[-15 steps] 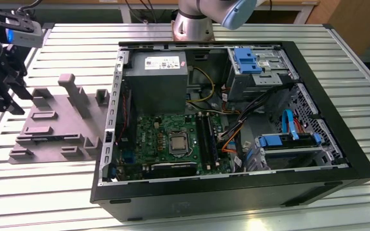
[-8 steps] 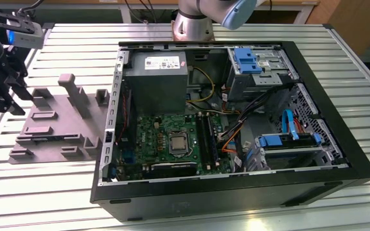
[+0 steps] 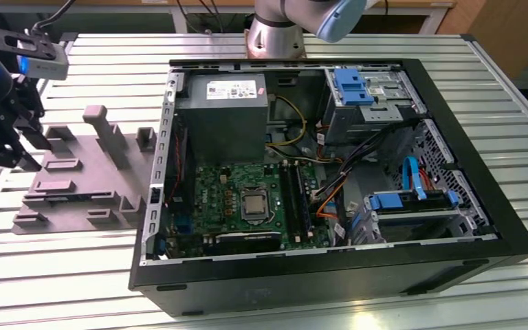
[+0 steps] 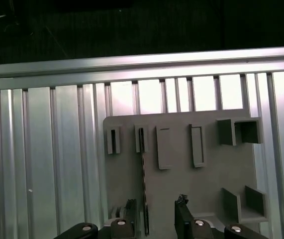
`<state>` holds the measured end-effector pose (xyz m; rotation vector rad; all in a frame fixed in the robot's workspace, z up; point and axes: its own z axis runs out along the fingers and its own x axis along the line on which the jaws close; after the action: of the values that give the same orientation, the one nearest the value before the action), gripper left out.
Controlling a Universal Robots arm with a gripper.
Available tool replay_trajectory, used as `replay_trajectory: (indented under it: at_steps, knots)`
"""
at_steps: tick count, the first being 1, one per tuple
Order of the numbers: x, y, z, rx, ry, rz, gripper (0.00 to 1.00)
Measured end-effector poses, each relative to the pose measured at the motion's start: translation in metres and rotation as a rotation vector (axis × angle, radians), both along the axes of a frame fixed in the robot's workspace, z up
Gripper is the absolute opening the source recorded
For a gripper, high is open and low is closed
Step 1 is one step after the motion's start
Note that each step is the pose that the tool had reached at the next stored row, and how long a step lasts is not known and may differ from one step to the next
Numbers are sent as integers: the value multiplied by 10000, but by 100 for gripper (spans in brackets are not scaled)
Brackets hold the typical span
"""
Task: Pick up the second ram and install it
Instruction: 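Pick up the second ram and move it above second insertion slot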
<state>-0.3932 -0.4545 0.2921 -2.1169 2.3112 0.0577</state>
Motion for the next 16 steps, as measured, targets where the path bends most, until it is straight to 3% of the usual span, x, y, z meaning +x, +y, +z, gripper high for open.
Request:
replay_trajectory:
  at_steps: [5,11,16]
  knots:
    - [-4,-10,-88,1,-1,8,43]
    - [-15,-12,-102,1,-1,21,43]
    - [-45,-16,-150,1,-1,471,43]
